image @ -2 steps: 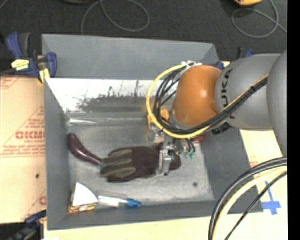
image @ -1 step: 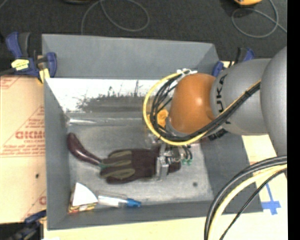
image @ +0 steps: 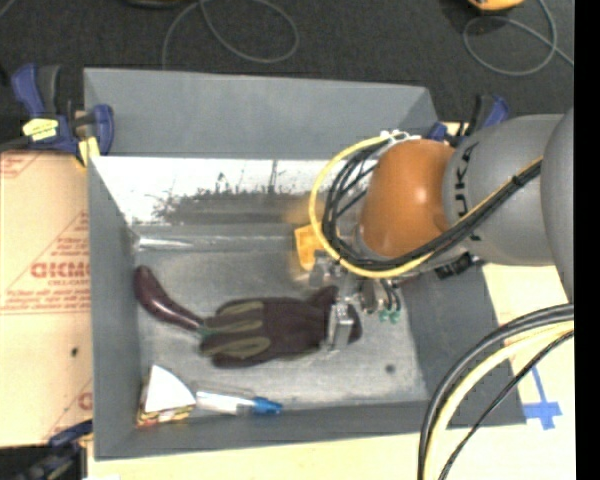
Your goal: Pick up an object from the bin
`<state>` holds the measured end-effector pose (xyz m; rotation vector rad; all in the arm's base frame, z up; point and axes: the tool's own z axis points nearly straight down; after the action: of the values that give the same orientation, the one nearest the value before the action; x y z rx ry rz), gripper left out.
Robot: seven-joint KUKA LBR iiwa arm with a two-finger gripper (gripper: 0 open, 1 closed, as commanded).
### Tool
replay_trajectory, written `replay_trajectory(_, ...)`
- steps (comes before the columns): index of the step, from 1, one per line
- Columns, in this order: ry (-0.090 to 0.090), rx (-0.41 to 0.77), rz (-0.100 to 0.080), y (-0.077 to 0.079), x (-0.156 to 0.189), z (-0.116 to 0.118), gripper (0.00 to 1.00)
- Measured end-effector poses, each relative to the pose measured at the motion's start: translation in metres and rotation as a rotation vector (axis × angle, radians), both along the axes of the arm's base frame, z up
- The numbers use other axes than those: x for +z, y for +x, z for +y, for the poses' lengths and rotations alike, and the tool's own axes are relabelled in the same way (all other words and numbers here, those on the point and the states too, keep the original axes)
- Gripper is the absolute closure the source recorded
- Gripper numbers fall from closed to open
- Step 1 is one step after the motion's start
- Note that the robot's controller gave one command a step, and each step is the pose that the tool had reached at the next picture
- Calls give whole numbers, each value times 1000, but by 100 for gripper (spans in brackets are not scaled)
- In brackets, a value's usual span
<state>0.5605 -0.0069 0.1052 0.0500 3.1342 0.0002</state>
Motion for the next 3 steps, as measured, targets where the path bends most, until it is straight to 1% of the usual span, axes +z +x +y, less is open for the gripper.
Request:
replay_trajectory(1,-1,-116,9,-14,-33,21,0)
replay_trajectory(2,-1,-50,-5,-8,-35,6,100)
replay_trajectory(3,-1,-50,-5,-8,-35,6,100)
